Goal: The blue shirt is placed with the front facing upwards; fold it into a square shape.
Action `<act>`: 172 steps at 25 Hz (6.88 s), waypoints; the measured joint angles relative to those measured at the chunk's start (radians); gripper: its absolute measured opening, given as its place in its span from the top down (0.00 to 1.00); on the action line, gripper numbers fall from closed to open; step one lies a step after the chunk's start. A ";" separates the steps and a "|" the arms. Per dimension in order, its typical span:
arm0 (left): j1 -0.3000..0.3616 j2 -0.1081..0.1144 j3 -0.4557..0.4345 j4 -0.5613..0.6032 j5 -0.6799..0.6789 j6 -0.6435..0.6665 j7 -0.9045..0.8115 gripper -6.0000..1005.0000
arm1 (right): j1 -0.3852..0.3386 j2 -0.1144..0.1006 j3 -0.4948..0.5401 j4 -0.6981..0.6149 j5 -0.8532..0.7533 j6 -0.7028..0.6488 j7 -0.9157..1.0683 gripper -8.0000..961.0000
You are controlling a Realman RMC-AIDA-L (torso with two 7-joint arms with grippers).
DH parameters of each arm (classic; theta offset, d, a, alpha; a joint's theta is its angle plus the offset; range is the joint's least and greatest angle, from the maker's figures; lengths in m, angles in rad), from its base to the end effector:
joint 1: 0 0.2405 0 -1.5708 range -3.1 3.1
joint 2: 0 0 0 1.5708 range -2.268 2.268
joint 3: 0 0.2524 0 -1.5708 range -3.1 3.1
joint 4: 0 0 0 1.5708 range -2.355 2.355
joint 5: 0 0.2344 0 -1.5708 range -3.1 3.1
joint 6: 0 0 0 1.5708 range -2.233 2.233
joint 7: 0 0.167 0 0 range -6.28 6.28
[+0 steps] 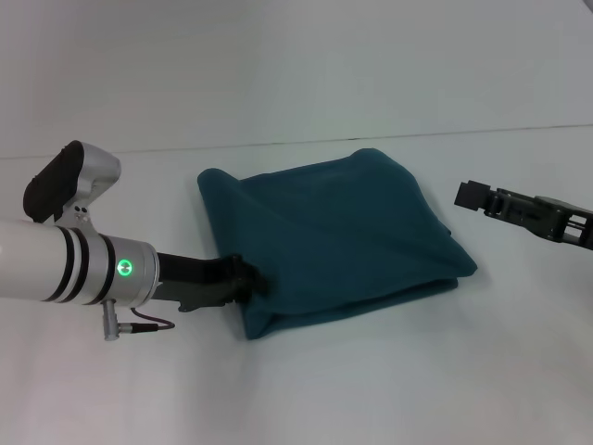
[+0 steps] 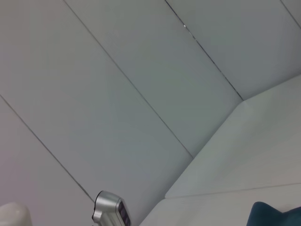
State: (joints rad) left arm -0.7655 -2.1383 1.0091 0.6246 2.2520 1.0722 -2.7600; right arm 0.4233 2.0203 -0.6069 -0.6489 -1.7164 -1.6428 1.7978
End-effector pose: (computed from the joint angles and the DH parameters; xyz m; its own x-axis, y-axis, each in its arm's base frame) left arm -0.2205 0.4238 -0.0937 0.0798 0.9429 0.3233 0.9966 -0.0686 -0.0459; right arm 0.2824 0.3477 0.0480 0.3368 -0.5542 -0.7612 -0.7673 -0.6301 0.1192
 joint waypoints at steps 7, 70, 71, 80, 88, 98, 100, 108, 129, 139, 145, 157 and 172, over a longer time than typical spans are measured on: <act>-0.004 0.000 -0.001 0.001 0.000 -0.001 0.003 0.82 | 0.000 0.000 0.008 0.000 0.000 0.000 0.000 0.36; 0.322 0.031 -0.569 0.077 -0.204 0.522 0.286 0.27 | -0.005 -0.009 0.042 0.015 -0.007 -0.014 0.066 0.36; 0.323 0.031 -0.556 0.062 -0.201 0.502 0.293 0.24 | -0.005 -0.010 0.040 0.015 -0.008 -0.014 0.076 0.36; 0.326 0.030 -0.536 0.014 -0.160 0.400 0.318 0.09 | 0.000 -0.012 0.039 0.026 -0.030 -0.007 0.090 0.36; 0.311 0.023 -0.526 -0.007 -0.143 0.414 0.338 0.10 | -0.004 -0.013 0.045 0.028 -0.036 -0.006 0.089 0.35; 0.336 0.061 -0.606 0.082 -0.143 0.633 0.434 0.10 | -0.004 -0.014 0.040 0.027 -0.047 -0.011 0.080 0.35; 0.334 0.057 -0.603 0.079 -0.143 0.638 0.484 0.10 | 0.000 -0.014 0.039 0.027 -0.053 -0.011 0.071 0.35; 0.330 -0.001 -0.602 0.074 -0.173 0.691 0.967 0.10 | -0.006 -0.014 0.039 0.018 -0.087 -0.012 0.012 0.35; 0.324 0.024 -0.512 0.106 -0.167 0.737 1.202 0.10 | 0.100 0.068 -0.154 0.050 -0.276 -0.076 -0.344 0.34; 0.354 0.018 -0.519 0.109 -0.162 0.718 1.210 0.10 | 0.152 0.069 -0.222 0.141 -0.284 -0.029 -0.218 0.30; 0.349 0.018 -0.510 0.110 -0.097 0.723 1.214 0.10 | 0.156 0.070 -0.303 0.133 -0.303 0.077 -0.237 0.11; 0.348 0.017 -0.497 0.107 -0.028 0.717 1.209 0.10 | 0.151 0.069 -0.307 0.141 -0.243 0.080 -0.246 0.07; 0.345 0.012 -0.502 0.100 -0.042 0.682 1.207 0.10 | 0.143 0.069 -0.301 0.145 -0.231 0.078 -0.242 0.07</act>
